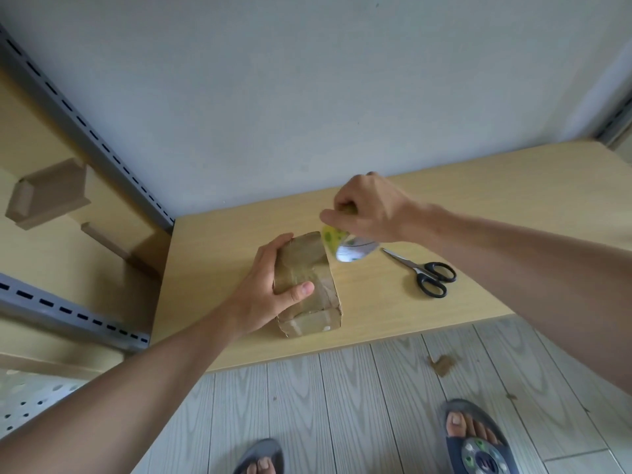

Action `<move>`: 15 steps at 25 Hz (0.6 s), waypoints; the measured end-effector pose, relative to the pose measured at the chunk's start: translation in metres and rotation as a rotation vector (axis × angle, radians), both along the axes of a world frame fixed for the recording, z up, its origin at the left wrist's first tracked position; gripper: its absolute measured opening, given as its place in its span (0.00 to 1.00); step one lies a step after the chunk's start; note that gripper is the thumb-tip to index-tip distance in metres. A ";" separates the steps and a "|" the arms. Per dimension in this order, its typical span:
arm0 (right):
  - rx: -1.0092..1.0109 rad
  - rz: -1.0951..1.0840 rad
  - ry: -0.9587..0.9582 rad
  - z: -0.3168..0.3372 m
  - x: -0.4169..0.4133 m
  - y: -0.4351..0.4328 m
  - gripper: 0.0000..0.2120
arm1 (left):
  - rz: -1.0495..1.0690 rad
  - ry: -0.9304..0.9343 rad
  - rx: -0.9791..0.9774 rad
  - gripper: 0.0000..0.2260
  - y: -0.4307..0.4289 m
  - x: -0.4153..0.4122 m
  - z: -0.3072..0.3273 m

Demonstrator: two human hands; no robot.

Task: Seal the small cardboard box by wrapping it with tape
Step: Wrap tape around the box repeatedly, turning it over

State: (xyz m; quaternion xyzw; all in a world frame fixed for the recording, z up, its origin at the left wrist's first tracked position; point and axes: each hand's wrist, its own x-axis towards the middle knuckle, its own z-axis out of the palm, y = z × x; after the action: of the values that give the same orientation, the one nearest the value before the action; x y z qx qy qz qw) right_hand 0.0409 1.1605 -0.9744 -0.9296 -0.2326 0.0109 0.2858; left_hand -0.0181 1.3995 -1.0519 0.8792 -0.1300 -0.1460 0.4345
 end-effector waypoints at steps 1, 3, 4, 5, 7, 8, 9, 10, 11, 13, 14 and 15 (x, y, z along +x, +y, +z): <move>-0.049 -0.021 0.002 -0.006 -0.001 -0.009 0.26 | 0.004 0.021 -0.007 0.41 0.001 0.000 -0.001; -0.089 -0.052 0.026 -0.020 -0.005 -0.020 0.26 | 0.000 0.043 -0.022 0.42 0.001 0.000 -0.001; -0.088 -0.058 0.034 -0.026 -0.006 -0.021 0.26 | -0.001 0.047 -0.024 0.42 0.002 -0.001 -0.001; -0.090 -0.062 0.043 -0.031 -0.007 -0.021 0.26 | -0.005 0.049 -0.026 0.43 0.002 -0.002 -0.002; -0.098 -0.065 0.056 -0.037 -0.007 -0.019 0.25 | -0.011 0.058 -0.034 0.45 0.004 -0.003 -0.003; -0.098 -0.068 0.061 -0.039 -0.006 -0.019 0.25 | -0.014 0.062 -0.037 0.45 0.005 -0.004 -0.004; -0.094 -0.070 0.066 -0.039 -0.006 -0.020 0.26 | -0.018 0.067 -0.039 0.45 0.007 -0.003 -0.005; -0.087 -0.070 0.067 -0.039 -0.006 -0.020 0.26 | -0.019 0.071 -0.034 0.45 0.007 -0.003 -0.005; -0.077 -0.067 0.065 -0.037 -0.006 -0.020 0.26 | -0.021 0.070 -0.024 0.45 0.007 -0.002 -0.005; -0.062 -0.065 0.055 -0.034 -0.006 -0.019 0.26 | -0.018 0.057 0.004 0.46 0.007 -0.002 -0.005; -0.062 -0.067 0.049 -0.034 -0.007 -0.019 0.26 | -0.017 0.049 0.016 0.46 0.007 -0.002 -0.004; -0.066 -0.070 0.044 -0.034 -0.007 -0.018 0.26 | -0.023 0.035 0.031 0.46 0.007 -0.002 -0.004</move>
State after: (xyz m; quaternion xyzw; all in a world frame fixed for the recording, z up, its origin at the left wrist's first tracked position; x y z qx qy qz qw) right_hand 0.0337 1.1421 -1.0082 -0.9456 -0.1931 0.0292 0.2603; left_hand -0.0206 1.4068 -1.0559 0.8816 -0.1302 -0.1685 0.4212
